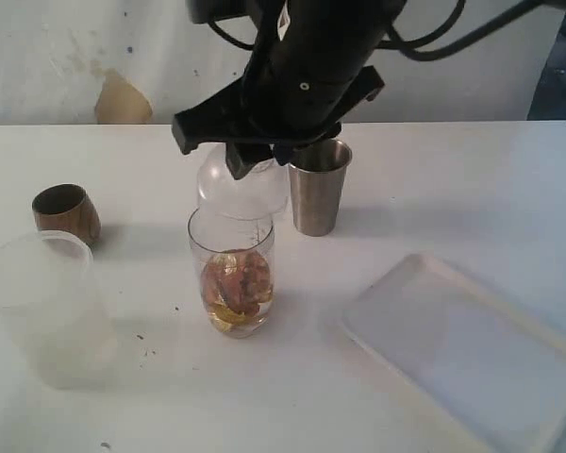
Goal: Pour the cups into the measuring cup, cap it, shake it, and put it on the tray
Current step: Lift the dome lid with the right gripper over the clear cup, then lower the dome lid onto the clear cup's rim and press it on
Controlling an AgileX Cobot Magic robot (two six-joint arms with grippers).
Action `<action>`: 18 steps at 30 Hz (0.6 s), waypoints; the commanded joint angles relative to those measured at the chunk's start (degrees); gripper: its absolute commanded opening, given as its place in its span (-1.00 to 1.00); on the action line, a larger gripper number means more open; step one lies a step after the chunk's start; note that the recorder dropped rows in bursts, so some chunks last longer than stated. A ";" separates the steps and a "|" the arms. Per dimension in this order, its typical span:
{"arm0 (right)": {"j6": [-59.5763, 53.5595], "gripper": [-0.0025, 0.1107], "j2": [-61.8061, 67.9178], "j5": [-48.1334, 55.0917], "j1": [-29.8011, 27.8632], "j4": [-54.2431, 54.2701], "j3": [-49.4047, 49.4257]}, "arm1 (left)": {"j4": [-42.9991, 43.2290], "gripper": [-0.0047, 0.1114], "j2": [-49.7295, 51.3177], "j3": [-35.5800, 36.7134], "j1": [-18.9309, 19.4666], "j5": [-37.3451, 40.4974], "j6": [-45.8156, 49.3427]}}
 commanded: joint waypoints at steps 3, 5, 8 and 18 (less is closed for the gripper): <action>-2.92 -0.96 4.04 -2.25 -0.42 3.02 -0.18 | -0.44 -0.90 -0.26 0.30 0.00 -0.82 -0.16; -2.92 -0.96 4.23 -3.16 -0.42 3.02 -0.18 | -0.44 -0.90 -0.26 0.30 0.00 -0.82 -0.16; -3.05 -0.96 4.23 -3.29 -0.42 2.90 -0.18 | -0.44 -0.90 -0.26 0.30 0.00 -0.82 -0.16; -3.82 -0.96 3.97 6.38 -0.42 2.66 -7.30 | -0.44 -0.90 -0.26 0.30 0.00 -0.82 -0.16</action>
